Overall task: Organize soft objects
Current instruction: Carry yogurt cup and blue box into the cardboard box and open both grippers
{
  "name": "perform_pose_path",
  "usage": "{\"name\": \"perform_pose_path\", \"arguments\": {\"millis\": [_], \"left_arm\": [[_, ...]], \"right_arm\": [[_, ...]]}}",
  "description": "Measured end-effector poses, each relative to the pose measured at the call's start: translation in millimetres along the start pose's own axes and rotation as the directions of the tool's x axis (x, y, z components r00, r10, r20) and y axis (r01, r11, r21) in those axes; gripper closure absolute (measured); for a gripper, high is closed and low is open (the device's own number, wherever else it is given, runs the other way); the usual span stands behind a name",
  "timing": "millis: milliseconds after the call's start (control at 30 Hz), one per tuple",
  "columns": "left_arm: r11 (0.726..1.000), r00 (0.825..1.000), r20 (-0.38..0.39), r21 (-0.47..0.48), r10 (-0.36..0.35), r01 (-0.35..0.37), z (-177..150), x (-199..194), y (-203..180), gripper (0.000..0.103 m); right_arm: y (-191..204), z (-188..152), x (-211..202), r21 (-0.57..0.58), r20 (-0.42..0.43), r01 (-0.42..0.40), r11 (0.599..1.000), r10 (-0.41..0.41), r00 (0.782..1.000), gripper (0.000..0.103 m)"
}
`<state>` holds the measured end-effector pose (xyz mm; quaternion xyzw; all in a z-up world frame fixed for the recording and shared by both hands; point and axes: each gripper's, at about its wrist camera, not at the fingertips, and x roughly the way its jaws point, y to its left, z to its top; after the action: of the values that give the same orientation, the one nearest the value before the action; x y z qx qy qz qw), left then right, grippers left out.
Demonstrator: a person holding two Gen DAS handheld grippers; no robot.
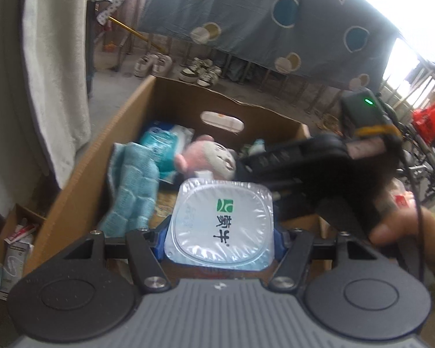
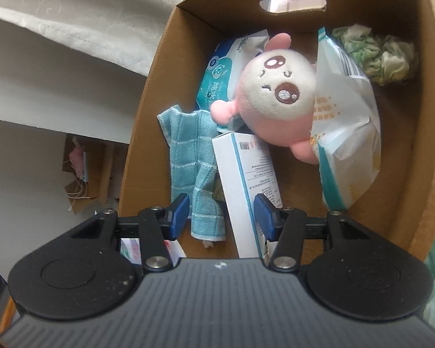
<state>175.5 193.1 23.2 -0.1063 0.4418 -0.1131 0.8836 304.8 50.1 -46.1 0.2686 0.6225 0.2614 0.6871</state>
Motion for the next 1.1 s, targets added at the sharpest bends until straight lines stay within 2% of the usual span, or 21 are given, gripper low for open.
{"name": "perform_pose_path", "arguments": {"millis": [133, 267, 467, 633, 767, 867, 1100], "left_arm": [[0.998, 0.998, -0.023, 0.031, -0.058, 0.059, -4.0, 4.1, -12.0, 0.039], [0.995, 0.998, -0.037, 0.074, -0.058, 0.060, -2.5, 17.6, -27.3, 0.039], [0.993, 0.993, -0.059, 0.053, -0.100, 0.103, 7.3, 43.5, -31.6, 0.039], [0.993, 0.992, -0.081, 0.055, -0.101, 0.106, 6.6, 63.2, -30.8, 0.039], [0.993, 0.987, -0.127, 0.049, -0.099, 0.106, 2.8, 79.9, -26.6, 0.039], [0.991, 0.984, -0.129, 0.039, -0.120, 0.126, 1.5, 86.2, -25.3, 0.039], [0.989, 0.986, -0.142, 0.105, -0.086, 0.101, -6.6, 94.6, -36.6, 0.039]], "right_arm": [[1.3, 7.9, 4.7, -0.013, -0.024, -0.014, 1.000, 0.014, 1.000, 0.052], [3.3, 15.3, 6.5, -0.039, -0.038, -0.008, 0.999, 0.007, 0.999, 0.051], [7.3, 21.1, 7.5, -0.101, -0.061, 0.019, 0.995, -0.025, 0.998, 0.049], [-1.9, 31.7, 9.1, -0.103, -0.094, 0.024, 0.994, -0.034, 0.995, 0.049], [-6.8, 34.7, 9.4, -0.099, -0.089, 0.029, 0.995, -0.038, 0.995, 0.048], [-9.0, 36.3, 9.8, -0.095, -0.088, 0.020, 0.995, -0.028, 0.996, 0.048], [-4.6, 36.4, 9.3, -0.114, -0.097, 0.010, 0.993, -0.022, 0.995, 0.048]]}}
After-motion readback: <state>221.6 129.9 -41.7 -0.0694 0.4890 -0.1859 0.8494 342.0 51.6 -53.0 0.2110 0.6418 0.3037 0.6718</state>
